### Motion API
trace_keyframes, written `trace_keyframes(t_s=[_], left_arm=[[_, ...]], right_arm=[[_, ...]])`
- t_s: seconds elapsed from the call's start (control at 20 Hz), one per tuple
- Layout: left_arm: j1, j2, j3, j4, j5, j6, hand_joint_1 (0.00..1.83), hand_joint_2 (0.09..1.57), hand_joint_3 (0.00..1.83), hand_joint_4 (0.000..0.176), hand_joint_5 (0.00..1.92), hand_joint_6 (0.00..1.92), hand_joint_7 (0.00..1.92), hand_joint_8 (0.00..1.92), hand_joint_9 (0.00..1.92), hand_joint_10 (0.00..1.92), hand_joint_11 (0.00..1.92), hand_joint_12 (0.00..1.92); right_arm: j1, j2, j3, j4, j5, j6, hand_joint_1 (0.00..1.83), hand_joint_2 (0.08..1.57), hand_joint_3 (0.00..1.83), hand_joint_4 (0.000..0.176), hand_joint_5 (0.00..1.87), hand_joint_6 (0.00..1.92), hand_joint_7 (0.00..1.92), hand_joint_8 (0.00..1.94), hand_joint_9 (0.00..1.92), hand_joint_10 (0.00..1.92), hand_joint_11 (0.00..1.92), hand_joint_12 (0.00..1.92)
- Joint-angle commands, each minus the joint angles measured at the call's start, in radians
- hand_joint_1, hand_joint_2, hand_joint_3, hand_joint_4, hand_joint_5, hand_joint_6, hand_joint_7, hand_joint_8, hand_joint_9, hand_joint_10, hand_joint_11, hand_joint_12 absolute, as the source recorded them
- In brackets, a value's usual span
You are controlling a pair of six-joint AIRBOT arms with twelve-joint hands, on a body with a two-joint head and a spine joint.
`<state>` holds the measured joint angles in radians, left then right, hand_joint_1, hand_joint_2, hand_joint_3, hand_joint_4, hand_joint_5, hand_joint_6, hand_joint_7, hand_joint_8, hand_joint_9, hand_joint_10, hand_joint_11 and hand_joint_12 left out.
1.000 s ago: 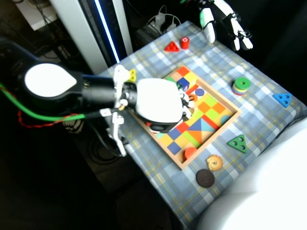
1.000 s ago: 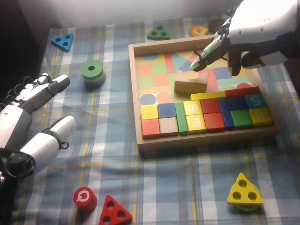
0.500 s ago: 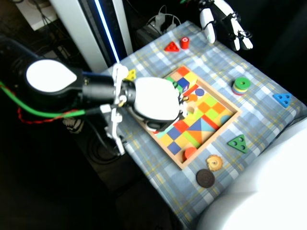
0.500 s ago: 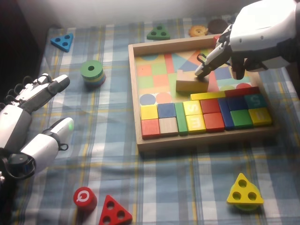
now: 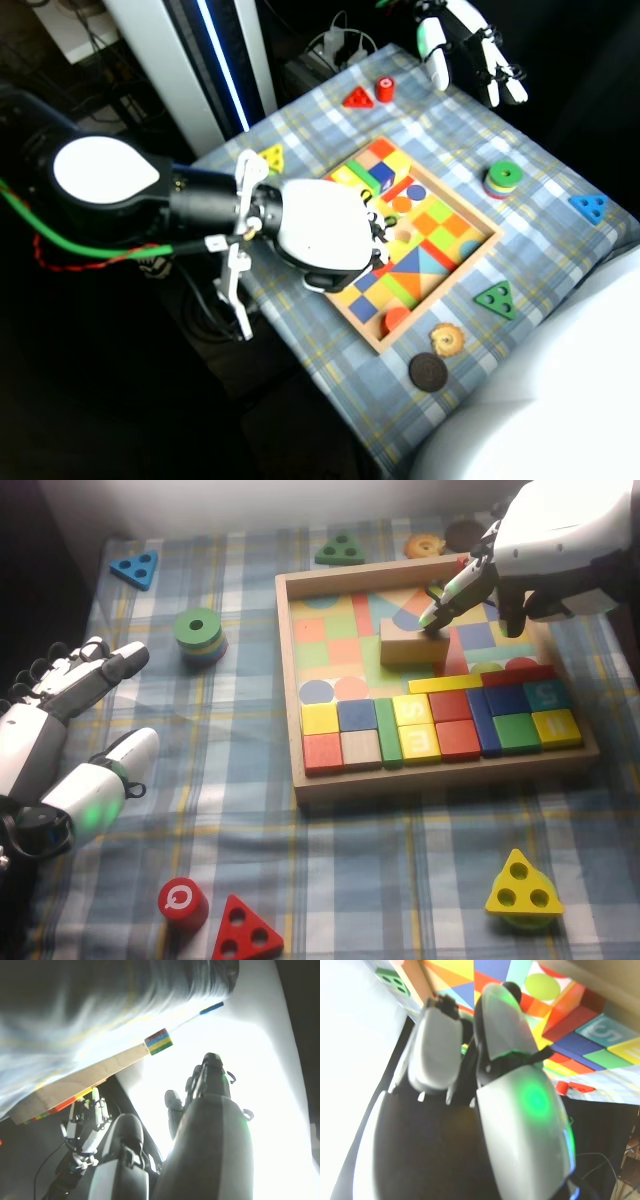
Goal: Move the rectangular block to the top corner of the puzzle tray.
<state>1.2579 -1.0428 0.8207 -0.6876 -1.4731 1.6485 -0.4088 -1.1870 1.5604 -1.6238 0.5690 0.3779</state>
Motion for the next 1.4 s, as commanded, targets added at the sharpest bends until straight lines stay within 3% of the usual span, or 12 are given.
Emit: trace_keyframes(t_s=[0.0, 0.1, 0.3, 0.4, 0.45, 0.5, 0.6, 0.75, 0.9, 1.0, 1.05, 1.35], left_arm=[[-0.007, 0.007, 0.001, 0.044, -0.108, -0.006, 0.67, 1.39, 0.0, 0.065, 0.38, 0.0, 0.13, 0.0, 0.06, 0.01, 0.0, 0.0], [-0.007, 0.007, 0.001, 0.043, -0.108, -0.006, 0.7, 1.38, 0.0, 0.068, 0.39, 0.0, 0.13, 0.0, 0.06, 0.0, 0.0, 0.0], [-0.007, 0.007, 0.001, 0.043, -0.109, -0.006, 0.7, 1.39, 0.0, 0.075, 0.38, 0.0, 0.12, 0.0, 0.04, 0.0, 0.0, 0.0], [-0.007, 0.008, 0.001, 0.042, -0.108, -0.006, 0.7, 1.39, 0.0, 0.072, 0.38, 0.0, 0.11, 0.0, 0.04, 0.0, 0.0, 0.0], [-0.007, 0.008, 0.001, 0.042, -0.108, -0.006, 0.68, 1.39, 0.0, 0.077, 0.37, 0.0, 0.12, 0.0, 0.05, 0.0, 0.0, 0.0], [-0.007, 0.008, 0.001, 0.042, -0.107, -0.006, 0.68, 1.39, 0.0, 0.086, 0.37, 0.0, 0.11, 0.0, 0.05, 0.0, 0.0, 0.0], [-0.007, 0.008, 0.001, 0.042, -0.106, -0.006, 0.69, 1.39, 0.0, 0.056, 0.39, 0.0, 0.12, 0.0, 0.05, 0.0, 0.0, 0.0], [-0.007, 0.008, 0.0, 0.042, -0.105, -0.006, 0.69, 1.38, 0.0, 0.057, 0.4, 0.0, 0.13, 0.0, 0.06, 0.0, 0.0, 0.0], [-0.007, 0.008, 0.0, 0.042, -0.102, -0.006, 0.71, 1.38, 0.0, 0.034, 0.4, 0.0, 0.14, 0.0, 0.06, 0.0, 0.0, 0.0], [-0.007, 0.008, 0.0, 0.042, -0.102, -0.006, 0.68, 1.38, 0.0, 0.059, 0.39, 0.0, 0.13, 0.0, 0.04, 0.0, 0.0, 0.0], [-0.007, 0.008, 0.001, 0.042, -0.102, -0.006, 0.67, 1.39, 0.0, 0.043, 0.39, 0.0, 0.14, 0.0, 0.05, 0.0, 0.0, 0.0], [-0.007, 0.008, 0.001, 0.042, -0.098, -0.007, 0.66, 1.39, 0.0, 0.062, 0.38, 0.0, 0.12, 0.0, 0.05, 0.0, 0.0, 0.0]], right_arm=[[0.002, 0.002, 0.005, 0.018, -0.018, -0.004, 1.57, 1.16, 0.0, 0.0, 0.56, 0.0, 1.37, 1.94, 1.53, 1.92, 1.53, 1.92], [0.002, 0.014, 0.005, 0.014, -0.029, 0.001, 1.56, 1.17, 0.0, 0.013, 0.54, 0.0, 1.31, 1.94, 1.49, 1.92, 1.51, 1.92], [0.002, 0.027, 0.027, -0.017, -0.032, 0.068, 1.57, 1.19, 0.01, 0.0, 0.51, 0.0, 1.16, 1.94, 1.36, 1.92, 1.42, 1.92], [0.002, 0.034, 0.029, -0.023, -0.043, 0.068, 1.55, 1.21, 0.01, 0.032, 0.48, 0.0, 0.99, 1.94, 1.28, 1.92, 1.37, 1.92], [0.003, 0.036, 0.029, -0.028, -0.046, 0.068, 1.57, 1.21, 0.0, 0.03, 0.48, 0.0, 0.99, 1.94, 1.26, 1.92, 1.35, 1.92], [0.003, 0.037, 0.029, -0.039, -0.051, 0.068, 1.54, 1.21, 0.0, 0.056, 0.48, 0.0, 0.96, 1.94, 1.23, 1.92, 1.31, 1.92], [0.003, 0.039, 0.029, -0.048, -0.061, 0.068, 1.54, 1.21, 0.0, 0.04, 0.49, 0.0, 0.97, 1.94, 1.23, 1.92, 1.32, 1.92], [0.006, 0.043, 0.039, -0.049, -0.072, 0.068, 1.53, 1.22, 0.0, 0.049, 0.49, 0.0, 0.99, 1.94, 1.25, 1.92, 1.35, 1.92], [0.012, 0.044, 0.05, -0.053, -0.083, 0.068, 1.58, 1.21, 0.0, 0.0, 0.5, 0.01, 1.05, 1.94, 1.29, 1.92, 1.37, 1.92], [0.021, 0.044, 0.06, -0.055, -0.091, 0.068, 1.62, 1.2, 0.0, 0.0, 0.49, 0.0, 1.1, 1.94, 1.33, 1.92, 1.41, 1.92], [0.025, 0.044, 0.065, -0.055, -0.092, 0.068, 1.62, 1.2, 0.0, 0.0, 0.47, 0.0, 1.1, 1.94, 1.32, 1.92, 1.41, 1.92], [0.034, 0.044, 0.087, -0.055, -0.112, 0.05, 1.68, 1.2, 0.0, 0.0, 0.45, 0.0, 1.09, 1.94, 1.34, 1.92, 1.46, 1.92]])
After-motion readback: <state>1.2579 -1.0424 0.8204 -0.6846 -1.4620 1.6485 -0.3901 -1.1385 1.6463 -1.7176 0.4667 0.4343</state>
